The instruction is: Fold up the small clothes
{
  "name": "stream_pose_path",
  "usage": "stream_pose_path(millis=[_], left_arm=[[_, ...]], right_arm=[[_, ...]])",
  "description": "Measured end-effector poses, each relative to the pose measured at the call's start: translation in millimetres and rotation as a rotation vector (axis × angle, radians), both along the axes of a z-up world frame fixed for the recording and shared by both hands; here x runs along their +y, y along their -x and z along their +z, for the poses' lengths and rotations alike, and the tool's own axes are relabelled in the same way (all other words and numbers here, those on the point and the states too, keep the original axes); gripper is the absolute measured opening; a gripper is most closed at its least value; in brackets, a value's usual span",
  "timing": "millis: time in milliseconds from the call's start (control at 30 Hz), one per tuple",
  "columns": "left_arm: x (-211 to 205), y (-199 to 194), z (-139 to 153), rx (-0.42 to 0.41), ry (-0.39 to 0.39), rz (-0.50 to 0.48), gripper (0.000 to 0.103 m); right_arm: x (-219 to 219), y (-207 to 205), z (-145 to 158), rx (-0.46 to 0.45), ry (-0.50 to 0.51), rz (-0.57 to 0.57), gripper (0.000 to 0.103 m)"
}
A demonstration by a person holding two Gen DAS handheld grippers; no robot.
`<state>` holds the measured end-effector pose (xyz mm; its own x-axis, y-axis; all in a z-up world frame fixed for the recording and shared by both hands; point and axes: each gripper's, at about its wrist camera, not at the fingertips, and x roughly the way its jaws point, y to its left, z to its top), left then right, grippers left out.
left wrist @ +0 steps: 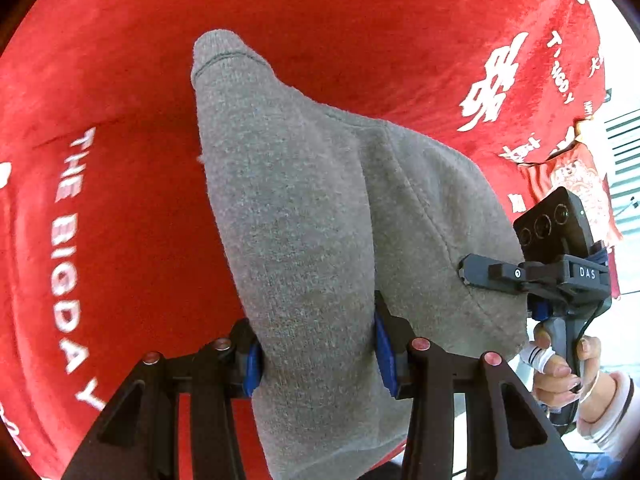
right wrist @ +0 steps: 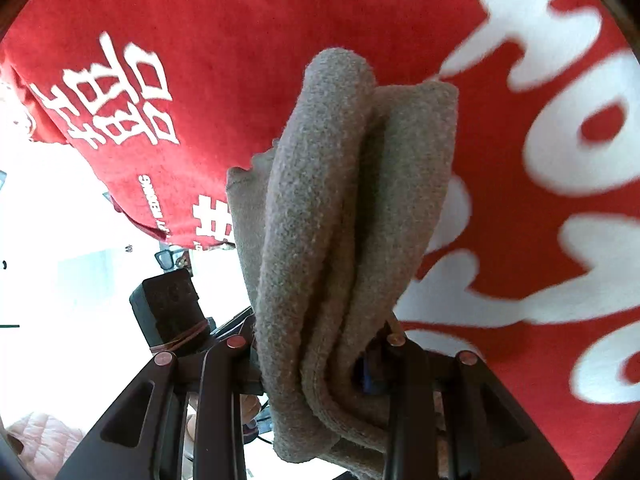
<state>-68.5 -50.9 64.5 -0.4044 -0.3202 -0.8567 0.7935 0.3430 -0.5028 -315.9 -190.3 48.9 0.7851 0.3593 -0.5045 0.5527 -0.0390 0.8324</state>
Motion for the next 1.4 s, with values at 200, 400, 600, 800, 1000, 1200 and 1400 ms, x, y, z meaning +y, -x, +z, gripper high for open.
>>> stream_pose_path(millis=[200, 400, 600, 800, 1000, 1200, 1400], left_arm=[[39, -24, -38, -0.007, -0.071, 0.030, 0.047], [64, -41, -48, -0.091, -0.100, 0.091, 0.047], [90, -73, -38, -0.186, -0.102, 0.186, 0.047], [69, -69, -45, -0.189, -0.113, 0.197, 0.047], [65, -48, -54, -0.254, -0.130, 0.166, 0.047], [64, -38, -57, -0.309, -0.124, 0.131, 0.050], [66, -34, -55, -0.348, -0.119, 0.110, 0.050]], right_arm=[[41, -38, -35, 0.038, -0.043, 0.020, 0.036], [38, -42, -50, 0.232, -0.008, -0.014, 0.047], [33, -31, -3, 0.462, 0.262, 0.058, 0.048], [35, -43, -18, 0.384, 0.171, 0.041, 0.016], [63, -87, 10, 0.511, 0.481, 0.273, 0.015], [53, -65, -27, 0.616, 0.418, 0.271, 0.021], [23, -11, -28, 0.478, 0.238, -0.046, 0.054]])
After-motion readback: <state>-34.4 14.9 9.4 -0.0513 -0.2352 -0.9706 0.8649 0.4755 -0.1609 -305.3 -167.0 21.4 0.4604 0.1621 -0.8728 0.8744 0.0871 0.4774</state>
